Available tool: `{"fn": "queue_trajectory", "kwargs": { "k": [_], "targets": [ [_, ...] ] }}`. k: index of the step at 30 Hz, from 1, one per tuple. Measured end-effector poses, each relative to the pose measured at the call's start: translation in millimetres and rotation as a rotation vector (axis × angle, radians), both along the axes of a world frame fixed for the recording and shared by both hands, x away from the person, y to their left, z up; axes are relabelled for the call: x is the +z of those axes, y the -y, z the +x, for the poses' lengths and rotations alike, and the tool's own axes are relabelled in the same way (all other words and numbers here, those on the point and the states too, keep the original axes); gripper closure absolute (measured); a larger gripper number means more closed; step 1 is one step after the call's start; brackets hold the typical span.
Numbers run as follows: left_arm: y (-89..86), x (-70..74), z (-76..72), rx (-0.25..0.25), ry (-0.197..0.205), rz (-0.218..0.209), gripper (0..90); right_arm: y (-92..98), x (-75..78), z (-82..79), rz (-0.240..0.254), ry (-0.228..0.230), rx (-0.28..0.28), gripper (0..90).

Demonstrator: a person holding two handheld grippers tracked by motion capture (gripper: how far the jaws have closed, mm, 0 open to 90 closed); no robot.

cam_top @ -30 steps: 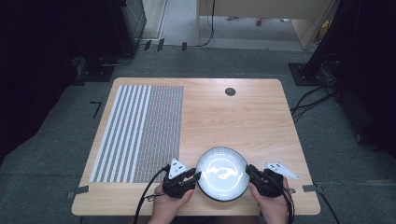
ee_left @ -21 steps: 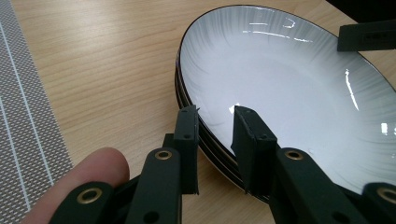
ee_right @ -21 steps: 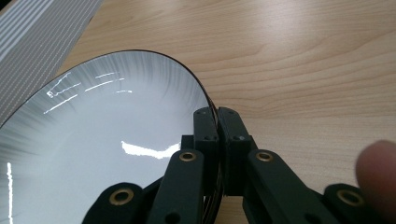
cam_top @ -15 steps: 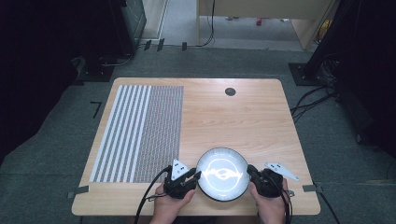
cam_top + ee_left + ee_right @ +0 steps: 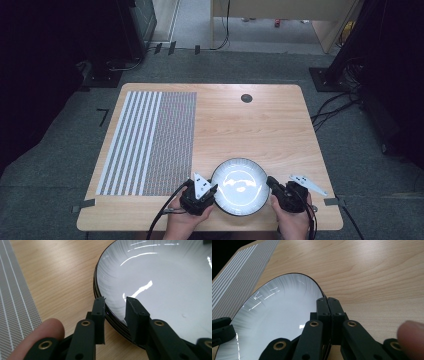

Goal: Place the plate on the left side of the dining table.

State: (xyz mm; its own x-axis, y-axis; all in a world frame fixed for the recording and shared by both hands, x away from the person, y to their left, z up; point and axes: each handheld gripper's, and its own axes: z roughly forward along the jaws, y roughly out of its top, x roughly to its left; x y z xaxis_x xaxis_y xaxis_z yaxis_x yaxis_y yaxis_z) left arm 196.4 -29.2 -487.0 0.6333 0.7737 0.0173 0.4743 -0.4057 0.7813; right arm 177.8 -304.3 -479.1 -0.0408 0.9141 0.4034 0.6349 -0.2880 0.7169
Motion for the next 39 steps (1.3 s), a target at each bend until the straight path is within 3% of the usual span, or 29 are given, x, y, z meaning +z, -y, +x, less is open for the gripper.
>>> {"fn": "queue_trajectory", "kwargs": {
  "k": [2, 9, 16, 20, 23, 27, 29, 30, 32, 35, 39],
  "targets": [
    [3.4, -0.2, -1.7, -0.006, 0.013, 0.03, 65.3, 0.7, -0.9, 0.2, -0.001, -0.001, 0.0, 89.3],
    [3.8, 0.4, -1.2, -0.003, 0.009, 0.027, 58.1, 2.7, -0.7, -0.5, -0.003, 0.006, -0.008, 89.4],
    [0.4, 9.6, -5.8, -0.013, 0.028, -0.03, 56.0, 4.9, 2.0, -1.9, -0.011, 0.018, -0.014, 89.5],
    [3.6, 11.4, -4.1, -0.039, 0.0, -0.051, 56.0, 5.5, 4.0, -3.1, -0.023, 0.035, -0.016, 90.0],
    [4.9, 10.9, -0.7, -0.054, -0.034, -0.071, 56.2, 8.3, 11.3, -6.1, -0.077, 0.067, -0.052, 90.0],
    [6.3, 8.9, 2.5, -0.053, -0.064, -0.088, 57.3, 19.1, 9.7, -7.7, -0.034, 0.051, -0.07, 90.0],
    [6.6, 9.8, -0.2, -0.044, -0.044, -0.084, 56.7, 23.4, 8.3, -8.5, 0.008, 0.05, -0.067, 90.0],
    [4.5, 11.8, -2.7, -0.034, -0.017, -0.101, 56.5, 24.5, 8.2, -8.4, 0.026, 0.053, -0.058, 90.0],
    [-1.0, 14.7, -2.9, -0.005, -0.002, -0.131, 54.8, 26.1, 7.8, -8.0, 0.06, 0.05, -0.018, 90.0],
    [-9.7, 13.6, 4.6, 0.045, -0.044, -0.151, 54.6, 23.3, 2.4, -6.2, 0.077, 0.018, 0.039, 89.8],
    [-14.9, 6.9, 10.6, 0.033, -0.12, -0.155, 60.0, 18.8, -2.9, -3.3, 0.102, -0.014, 0.07, 86.0]
  ]
}}
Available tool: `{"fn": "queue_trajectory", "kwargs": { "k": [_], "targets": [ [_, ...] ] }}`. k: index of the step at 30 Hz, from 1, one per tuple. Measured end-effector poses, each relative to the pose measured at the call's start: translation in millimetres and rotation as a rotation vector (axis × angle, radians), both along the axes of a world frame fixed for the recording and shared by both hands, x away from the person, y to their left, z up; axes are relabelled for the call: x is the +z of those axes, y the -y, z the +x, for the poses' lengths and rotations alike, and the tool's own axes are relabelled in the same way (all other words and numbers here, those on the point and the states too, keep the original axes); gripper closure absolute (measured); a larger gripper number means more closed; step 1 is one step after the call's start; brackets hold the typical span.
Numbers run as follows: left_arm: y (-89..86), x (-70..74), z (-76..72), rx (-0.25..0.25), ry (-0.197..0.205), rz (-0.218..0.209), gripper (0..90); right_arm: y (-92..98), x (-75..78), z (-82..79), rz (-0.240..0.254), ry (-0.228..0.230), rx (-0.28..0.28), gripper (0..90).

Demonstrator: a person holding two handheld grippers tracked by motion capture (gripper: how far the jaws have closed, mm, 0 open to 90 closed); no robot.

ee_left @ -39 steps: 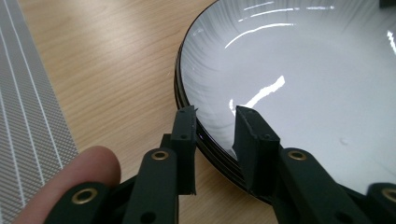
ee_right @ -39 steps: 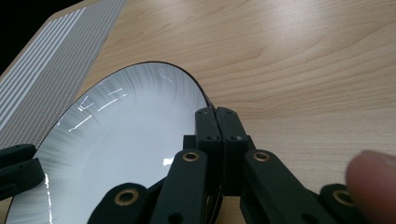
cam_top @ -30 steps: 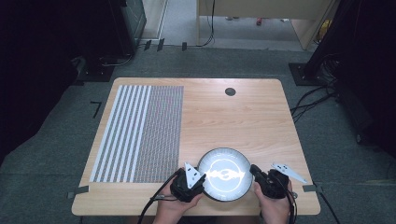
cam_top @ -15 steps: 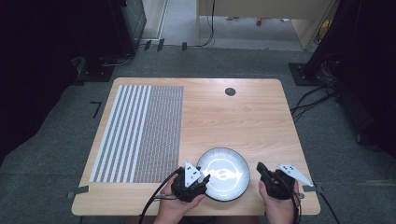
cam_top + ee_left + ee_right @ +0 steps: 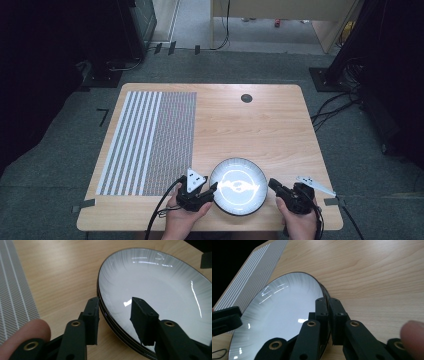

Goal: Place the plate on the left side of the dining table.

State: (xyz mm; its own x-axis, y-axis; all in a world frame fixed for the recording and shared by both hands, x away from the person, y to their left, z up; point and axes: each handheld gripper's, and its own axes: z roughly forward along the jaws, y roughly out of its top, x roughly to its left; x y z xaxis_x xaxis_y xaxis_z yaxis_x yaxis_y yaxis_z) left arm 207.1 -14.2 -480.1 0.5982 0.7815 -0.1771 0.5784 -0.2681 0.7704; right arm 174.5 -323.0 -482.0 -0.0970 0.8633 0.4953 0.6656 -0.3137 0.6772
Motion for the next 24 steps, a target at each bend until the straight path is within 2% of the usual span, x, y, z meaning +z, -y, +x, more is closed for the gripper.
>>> {"fn": "queue_trajectory", "kwargs": {
  "k": [1, 3, 5, 8, 10, 14, 18, 21, 24],
  "targets": [
    [-0.2, -1.5, 0.1, -0.012, -0.012, -0.009, 62.6, -1.5, -0.4, 0.4, 0.001, -0.002, 0.011, 85.6],
    [-0.3, -2.9, -0.4, -0.002, -0.01, 0.0, 66.4, -3.5, -0.7, 0.7, 0.001, -0.007, 0.027, 85.3],
    [-2.5, -3.1, 1.1, 0.0, -0.025, -0.017, 70.8, -5.7, -1.5, 1.0, 0.01, -0.013, 0.046, 85.1],
    [-3.9, -2.3, 1.2, -0.018, -0.028, -0.021, 73.0, -10.7, -2.1, 1.9, 0.024, -0.041, 0.074, 84.5],
    [-4.5, -2.5, 1.4, -0.02, -0.03, -0.028, 73.1, -14.6, -0.2, -0.3, -0.006, -0.028, 0.033, 83.3],
    [-4.8, -3.4, 1.5, -0.019, -0.033, -0.032, 72.4, -8.7, 2.5, -1.3, -0.031, -0.008, -0.03, 79.9],
    [-4.4, -3.7, 2.3, -0.017, -0.037, -0.031, 72.8, -5.1, -3.9, 0.3, -0.003, -0.053, -0.008, 80.0],
    [-4.6, -3.9, 3.5, -0.021, -0.051, -0.034, 72.9, -12.6, -6.6, 2.3, -0.045, -0.079, 0.007, 78.7],
    [-5.2, -4.0, 3.8, -0.027, -0.051, -0.037, 72.8, -11.3, -7.8, 3.4, -0.023, -0.089, -0.002, 80.2]
  ]
}}
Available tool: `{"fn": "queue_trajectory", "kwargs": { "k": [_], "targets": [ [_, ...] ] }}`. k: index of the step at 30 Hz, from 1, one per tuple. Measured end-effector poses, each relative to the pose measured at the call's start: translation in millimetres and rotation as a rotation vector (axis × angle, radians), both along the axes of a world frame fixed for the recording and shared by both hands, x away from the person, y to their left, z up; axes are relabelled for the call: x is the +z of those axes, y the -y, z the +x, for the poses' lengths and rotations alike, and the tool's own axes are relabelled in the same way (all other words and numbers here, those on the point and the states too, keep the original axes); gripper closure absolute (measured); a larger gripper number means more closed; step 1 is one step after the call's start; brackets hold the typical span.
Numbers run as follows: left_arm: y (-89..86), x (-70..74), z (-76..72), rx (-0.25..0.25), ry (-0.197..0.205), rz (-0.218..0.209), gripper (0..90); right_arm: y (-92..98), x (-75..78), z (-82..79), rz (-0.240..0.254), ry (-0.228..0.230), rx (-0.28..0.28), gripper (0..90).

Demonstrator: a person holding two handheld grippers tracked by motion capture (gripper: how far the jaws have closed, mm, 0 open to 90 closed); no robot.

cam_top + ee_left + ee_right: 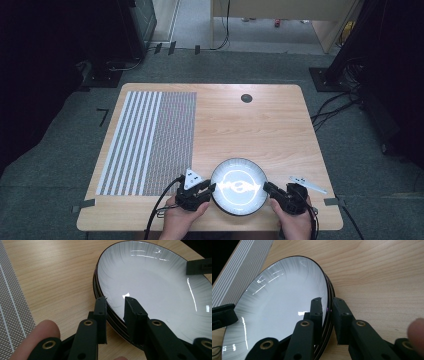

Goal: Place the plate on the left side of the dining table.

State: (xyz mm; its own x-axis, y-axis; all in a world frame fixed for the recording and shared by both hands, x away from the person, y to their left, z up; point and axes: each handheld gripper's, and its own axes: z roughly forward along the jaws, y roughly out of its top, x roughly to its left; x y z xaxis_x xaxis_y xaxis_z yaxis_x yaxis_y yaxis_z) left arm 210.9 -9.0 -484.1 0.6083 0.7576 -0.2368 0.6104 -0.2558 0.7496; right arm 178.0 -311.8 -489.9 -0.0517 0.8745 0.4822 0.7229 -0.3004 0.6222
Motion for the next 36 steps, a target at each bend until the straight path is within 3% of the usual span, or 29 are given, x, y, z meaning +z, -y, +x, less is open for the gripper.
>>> {"fn": "queue_trajectory", "kwargs": {
  "k": [6, 10, 17, 22, 32, 36],
  "targets": [
    [1.0, 0.4, 0.0, 0.006, 0.004, 0.012, 73.3, 2.6, 5.3, -3.0, 0.022, 0.032, -0.02, 83.0],
    [1.7, 0.8, 0.1, 0.013, 0.004, 0.015, 73.8, 5.1, 4.9, -1.7, 0.048, 0.007, -0.007, 82.5],
    [1.8, 0.5, 0.4, 0.02, 0.005, 0.026, 74.9, 15.2, 1.3, 1.2, 0.175, -0.029, 0.019, 81.2],
    [3.0, -0.2, 0.3, 0.019, 0.009, 0.04, 76.4, 15.6, 8.3, 0.2, 0.22, 0.01, 0.026, 79.8],
    [2.8, -0.1, 1.0, 0.017, 0.008, 0.035, 77.0, 2.4, 2.9, 5.2, 0.147, -0.04, -0.008, 80.5],
    [0.7, 0.6, 3.4, 0.012, 0.005, 0.016, 76.2, 0.2, 0.0, 6.1, 0.167, -0.033, -0.065, 84.5]
  ]
}}
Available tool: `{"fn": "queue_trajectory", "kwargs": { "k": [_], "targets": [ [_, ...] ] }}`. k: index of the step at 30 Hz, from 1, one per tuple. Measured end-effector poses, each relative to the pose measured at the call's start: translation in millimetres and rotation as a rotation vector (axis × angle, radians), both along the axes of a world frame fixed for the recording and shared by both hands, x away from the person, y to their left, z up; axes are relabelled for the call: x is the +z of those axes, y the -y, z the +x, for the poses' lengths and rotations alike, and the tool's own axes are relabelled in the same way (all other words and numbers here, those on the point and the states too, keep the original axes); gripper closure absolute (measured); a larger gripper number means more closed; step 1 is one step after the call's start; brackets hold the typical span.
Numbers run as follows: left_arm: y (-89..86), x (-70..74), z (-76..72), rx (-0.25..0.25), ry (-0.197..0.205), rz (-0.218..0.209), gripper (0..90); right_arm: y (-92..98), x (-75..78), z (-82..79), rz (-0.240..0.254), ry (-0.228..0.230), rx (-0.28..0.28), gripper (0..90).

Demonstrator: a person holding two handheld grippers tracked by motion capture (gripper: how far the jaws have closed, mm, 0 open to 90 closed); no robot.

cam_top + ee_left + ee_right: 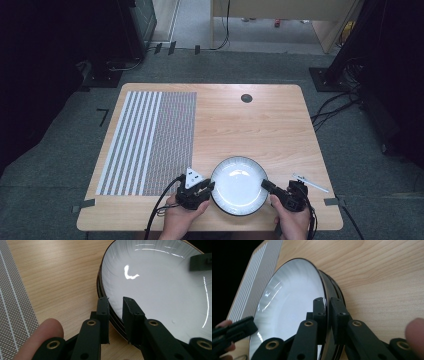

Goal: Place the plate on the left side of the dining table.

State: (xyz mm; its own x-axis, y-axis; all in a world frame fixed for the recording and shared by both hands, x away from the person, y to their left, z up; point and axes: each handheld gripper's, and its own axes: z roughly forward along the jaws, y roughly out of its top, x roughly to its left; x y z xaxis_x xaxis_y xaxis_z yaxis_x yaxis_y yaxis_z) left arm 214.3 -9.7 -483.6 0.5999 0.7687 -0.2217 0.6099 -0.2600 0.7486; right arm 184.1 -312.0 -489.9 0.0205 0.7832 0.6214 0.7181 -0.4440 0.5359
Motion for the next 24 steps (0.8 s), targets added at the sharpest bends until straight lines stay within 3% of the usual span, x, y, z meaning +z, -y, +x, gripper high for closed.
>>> {"fn": "queue_trajectory", "kwargs": {
  "k": [3, 10, 17, 24],
  "targets": [
    [-2.0, 1.1, 2.9, -0.011, 0.002, -0.002, 74.2, 1.5, -4.7, 3.0, 0.056, -0.002, -0.028, 84.4],
    [-6.9, 7.4, 6.7, -0.012, 0.003, -0.036, 73.9, 4.9, -11.5, 4.5, 0.171, -0.019, -0.031, 84.1],
    [-15.2, 14.9, 8.4, -0.013, -0.01, -0.078, 74.3, 0.6, 2.4, 0.8, 0.157, 0.049, -0.015, 83.5],
    [-34.4, 22.9, 9.6, -0.013, -0.029, -0.107, 74.5, -14.1, 13.4, 1.9, 0.15, 0.069, 0.027, 83.4]
  ]
}}
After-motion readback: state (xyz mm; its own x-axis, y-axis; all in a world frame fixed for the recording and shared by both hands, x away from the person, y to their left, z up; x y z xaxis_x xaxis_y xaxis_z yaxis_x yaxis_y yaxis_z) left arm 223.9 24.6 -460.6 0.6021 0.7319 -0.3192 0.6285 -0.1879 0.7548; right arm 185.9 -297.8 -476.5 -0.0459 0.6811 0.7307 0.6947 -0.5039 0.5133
